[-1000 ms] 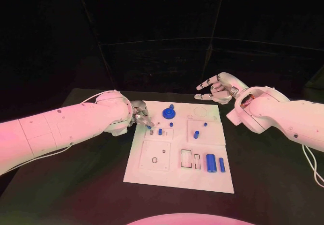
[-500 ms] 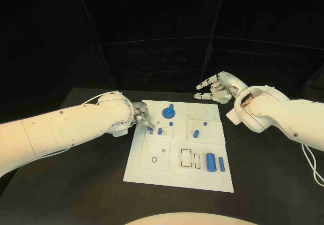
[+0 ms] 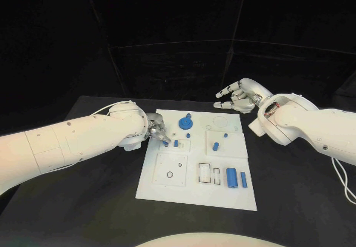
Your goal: Assemble the parts on the task board
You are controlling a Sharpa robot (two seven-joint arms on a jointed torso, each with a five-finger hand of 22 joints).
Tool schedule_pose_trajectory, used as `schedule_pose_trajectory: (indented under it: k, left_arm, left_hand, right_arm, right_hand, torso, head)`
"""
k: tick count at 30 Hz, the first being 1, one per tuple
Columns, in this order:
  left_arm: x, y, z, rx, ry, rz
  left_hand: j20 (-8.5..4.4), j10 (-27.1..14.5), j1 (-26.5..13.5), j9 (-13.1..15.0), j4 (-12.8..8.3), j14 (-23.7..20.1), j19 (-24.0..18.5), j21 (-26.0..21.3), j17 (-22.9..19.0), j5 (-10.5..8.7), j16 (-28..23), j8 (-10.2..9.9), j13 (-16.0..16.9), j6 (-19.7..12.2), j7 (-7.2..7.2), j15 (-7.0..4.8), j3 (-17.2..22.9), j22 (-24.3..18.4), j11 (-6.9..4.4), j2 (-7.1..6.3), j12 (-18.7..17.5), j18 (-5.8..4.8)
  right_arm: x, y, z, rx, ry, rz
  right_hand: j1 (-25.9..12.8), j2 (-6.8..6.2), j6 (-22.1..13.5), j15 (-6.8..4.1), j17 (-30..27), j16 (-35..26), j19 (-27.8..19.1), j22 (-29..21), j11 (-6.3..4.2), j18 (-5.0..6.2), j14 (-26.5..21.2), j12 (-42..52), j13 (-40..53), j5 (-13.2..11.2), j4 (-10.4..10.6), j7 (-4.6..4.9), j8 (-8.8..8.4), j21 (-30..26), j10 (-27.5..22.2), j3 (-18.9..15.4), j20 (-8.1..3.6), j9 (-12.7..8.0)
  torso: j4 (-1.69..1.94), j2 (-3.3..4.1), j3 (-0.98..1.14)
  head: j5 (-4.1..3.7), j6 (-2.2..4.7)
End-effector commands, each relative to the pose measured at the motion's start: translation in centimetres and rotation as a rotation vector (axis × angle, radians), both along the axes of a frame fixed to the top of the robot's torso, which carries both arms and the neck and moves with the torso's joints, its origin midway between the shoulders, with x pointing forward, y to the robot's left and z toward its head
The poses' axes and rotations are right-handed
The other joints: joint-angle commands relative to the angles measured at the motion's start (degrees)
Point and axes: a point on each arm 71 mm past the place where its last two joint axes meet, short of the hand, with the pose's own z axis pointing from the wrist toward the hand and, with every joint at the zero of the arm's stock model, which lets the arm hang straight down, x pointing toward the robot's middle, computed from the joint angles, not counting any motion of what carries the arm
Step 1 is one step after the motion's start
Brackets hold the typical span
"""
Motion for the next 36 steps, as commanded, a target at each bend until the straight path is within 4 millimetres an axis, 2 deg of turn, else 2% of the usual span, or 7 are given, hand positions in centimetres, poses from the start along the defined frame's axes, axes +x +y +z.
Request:
schedule_pose_trajectory:
  k: [1, 28, 32, 36]
  left_arm:
    - [-0.11, -0.04, -0.09, 0.017, 0.012, -0.018]
    - [-0.36, -0.37, -0.62, 0.044, 0.048, -0.043]
    - [-0.23, -0.46, -0.66, 0.046, 0.049, -0.042]
    - [-0.06, -0.58, -0.71, 0.047, 0.048, -0.04]
  left_hand:
    - [-0.53, 0.3, 0.0, 0.6, -4.6, 5.9, 1.0, 0.2, 15.1, 0.3, 0.4, 0.3, -0.1, 0.0, -0.46, -0.45, 5.0, -0.1, 0.03, 0.36, 0.2, 0.42]
    - [-0.54, 0.1, -0.6, 0.8, -4.3, 5.9, 0.9, -0.1, 15.1, 0.28, 0.4, 0.5, -0.4, 0.0, -0.41, -0.45, 5.7, -0.3, 0.07, 0.38, 0.0, 0.47]
    - [-0.52, 0.0, -2.2, 1.0, -3.4, 5.9, 0.9, -0.2, 15.1, 0.27, 0.4, 0.8, -0.5, 0.4, -0.45, -0.39, 5.4, -0.3, 0.09, -0.01, -0.1, 0.47]
    - [-0.52, 0.0, -5.1, 1.2, -1.4, 5.9, 0.8, -0.2, 15.1, 0.26, 0.4, 1.1, -0.6, 0.8, -0.51, -0.41, 4.3, -0.3, 0.08, -0.6, -0.1, 0.48]
  right_arm:
    - [-0.02, 0.1, 0.14, 0.0, -0.004, 0.009]
    - [-0.02, 0.15, 0.14, 0.001, -0.004, 0.011]
    - [-0.02, 0.16, 0.14, 0.001, -0.004, 0.011]
    - [-0.01, 0.19, 0.14, 0.001, -0.004, 0.011]
  right_hand:
    - [-0.1, 0.55, 0.4, -0.31, 4.8, -0.4, -0.4, -0.1, 0.13, 0.22, 3.9, -0.3, 2.4, 0.0, -0.1, -0.15, 0.14, -0.2, -0.3, -0.2, 0.02, -0.1]
    - [-0.1, 0.55, 0.4, -0.31, 4.8, -0.4, -0.4, -0.1, 0.13, 0.22, 3.9, -0.3, 2.4, 0.0, -0.1, -0.15, 0.14, -0.2, -0.3, -0.2, 0.02, -0.1]
    - [-0.1, 0.55, 0.4, -0.31, 4.8, -0.4, -0.4, -0.1, 0.13, 0.22, 3.9, -0.3, 2.4, 0.0, -0.1, -0.15, 0.14, -0.2, -0.3, -0.2, 0.02, -0.1]
    - [-0.1, 0.68, 0.4, -0.33, 4.7, -0.5, -0.4, -0.2, 0.11, 0.24, 3.9, -0.3, 2.4, 0.0, -0.2, -0.17, 0.21, -0.3, -0.3, -0.3, 0.0, -0.1]
  torso:
    - [-0.02, 0.0, -0.01]
    - [-0.02, 0.01, -0.01]
    - [-0.06, -0.01, 0.01]
    - [-0.05, 0.02, 0.01]
  head:
    - [0.01, -0.05]
    - [0.09, -0.27]
    - [0.13, -0.29]
    - [0.08, -0.28]
